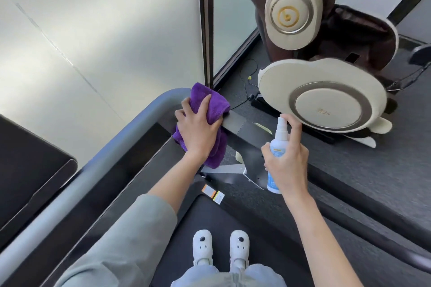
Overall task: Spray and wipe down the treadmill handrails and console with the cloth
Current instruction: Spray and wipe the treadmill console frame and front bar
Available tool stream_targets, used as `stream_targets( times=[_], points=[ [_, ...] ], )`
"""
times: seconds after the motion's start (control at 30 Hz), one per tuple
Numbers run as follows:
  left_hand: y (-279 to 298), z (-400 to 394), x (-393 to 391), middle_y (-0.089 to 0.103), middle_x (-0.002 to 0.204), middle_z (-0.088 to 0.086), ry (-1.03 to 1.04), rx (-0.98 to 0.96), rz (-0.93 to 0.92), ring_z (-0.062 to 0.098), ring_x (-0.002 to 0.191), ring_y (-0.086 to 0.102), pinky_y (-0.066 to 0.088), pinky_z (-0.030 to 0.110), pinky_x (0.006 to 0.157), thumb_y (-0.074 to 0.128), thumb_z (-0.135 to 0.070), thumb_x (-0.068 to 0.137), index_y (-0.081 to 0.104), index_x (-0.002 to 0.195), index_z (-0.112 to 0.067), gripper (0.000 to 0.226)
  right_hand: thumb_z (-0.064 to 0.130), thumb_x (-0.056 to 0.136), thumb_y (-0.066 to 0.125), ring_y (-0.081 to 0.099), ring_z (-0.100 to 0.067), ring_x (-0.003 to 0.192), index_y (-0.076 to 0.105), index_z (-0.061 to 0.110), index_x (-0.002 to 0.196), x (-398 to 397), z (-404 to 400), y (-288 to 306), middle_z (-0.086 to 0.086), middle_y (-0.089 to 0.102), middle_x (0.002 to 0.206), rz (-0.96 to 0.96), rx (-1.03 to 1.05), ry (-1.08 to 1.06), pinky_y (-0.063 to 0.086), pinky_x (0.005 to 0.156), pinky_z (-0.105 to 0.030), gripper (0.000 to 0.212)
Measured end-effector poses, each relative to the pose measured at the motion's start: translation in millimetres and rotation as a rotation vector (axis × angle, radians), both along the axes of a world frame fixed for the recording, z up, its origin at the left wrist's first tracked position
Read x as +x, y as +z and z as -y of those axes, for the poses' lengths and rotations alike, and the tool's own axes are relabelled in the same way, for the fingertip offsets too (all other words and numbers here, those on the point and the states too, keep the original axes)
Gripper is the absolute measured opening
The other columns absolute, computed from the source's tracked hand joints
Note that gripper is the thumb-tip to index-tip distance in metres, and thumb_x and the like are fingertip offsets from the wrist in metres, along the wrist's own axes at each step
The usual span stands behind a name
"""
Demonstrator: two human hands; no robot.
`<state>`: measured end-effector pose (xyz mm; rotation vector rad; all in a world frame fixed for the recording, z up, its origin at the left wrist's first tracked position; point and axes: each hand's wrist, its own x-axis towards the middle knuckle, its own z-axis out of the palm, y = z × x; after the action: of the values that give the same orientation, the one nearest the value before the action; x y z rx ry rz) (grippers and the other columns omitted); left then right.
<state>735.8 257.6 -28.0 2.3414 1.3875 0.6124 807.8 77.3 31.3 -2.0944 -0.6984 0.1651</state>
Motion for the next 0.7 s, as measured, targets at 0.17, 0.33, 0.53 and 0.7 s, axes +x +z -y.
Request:
stream_targets(
  times=[0.17, 0.33, 0.53, 0.7],
  points=[
    [4.5, 51.3, 5.5, 0.042, 0.128, 0.009, -0.127, -0.039, 0.053, 0.033, 0.104, 0.041, 0.043, 0.041, 0.086, 0.069, -0.043, 0.077, 0.053, 0.133, -0.037, 0.058, 0.000, 0.082, 0.060, 0.061, -0.039, 0.060, 0.039, 0.034, 0.128, -1.1, 6.0, 3.0, 0.004, 0.057, 0.082, -0.022, 0.008, 0.007, 0.054, 0.065, -0.048, 0.060],
    [15.4, 4.5, -14.6, 0.041, 0.132, 0.011, -0.118, 0.003, 0.088, 0.034, 0.109, 0.042, 0.038, 0.043, 0.094, 0.066, -0.036, 0.082, 0.051, 0.137, -0.034, 0.057, -0.001, 0.083, 0.060, 0.063, -0.031, 0.067, 0.037, 0.037, 0.128, 2.7, 4.1, 10.5, 0.021, 0.054, 0.084, -0.020, 0.036, 0.028, 0.055, 0.071, -0.050, 0.063],
    [11.4, -23.7, -2.4, 0.027, 0.152, 0.005, -0.088, 0.070, -0.138, 0.034, 0.129, 0.029, 0.031, 0.046, 0.100, 0.050, -0.074, 0.079, 0.044, 0.142, -0.037, 0.073, -0.001, 0.083, 0.059, 0.064, -0.032, 0.068, 0.035, 0.037, 0.128, 3.5, 1.3, 8.2, 0.004, 0.060, 0.088, -0.027, 0.052, 0.029, 0.055, 0.073, -0.049, 0.063],
    [5.9, 12.8, 10.6, 0.050, 0.136, 0.003, -0.150, 0.152, 0.008, 0.035, 0.113, 0.044, 0.042, 0.043, 0.084, 0.042, -0.063, 0.089, 0.064, 0.124, -0.037, 0.048, 0.001, 0.083, 0.059, 0.063, -0.039, 0.066, 0.036, 0.036, 0.128, 4.7, 11.6, 0.1, -0.007, 0.066, 0.102, -0.022, 0.042, 0.010, 0.054, 0.070, -0.048, 0.062]
  ],
)
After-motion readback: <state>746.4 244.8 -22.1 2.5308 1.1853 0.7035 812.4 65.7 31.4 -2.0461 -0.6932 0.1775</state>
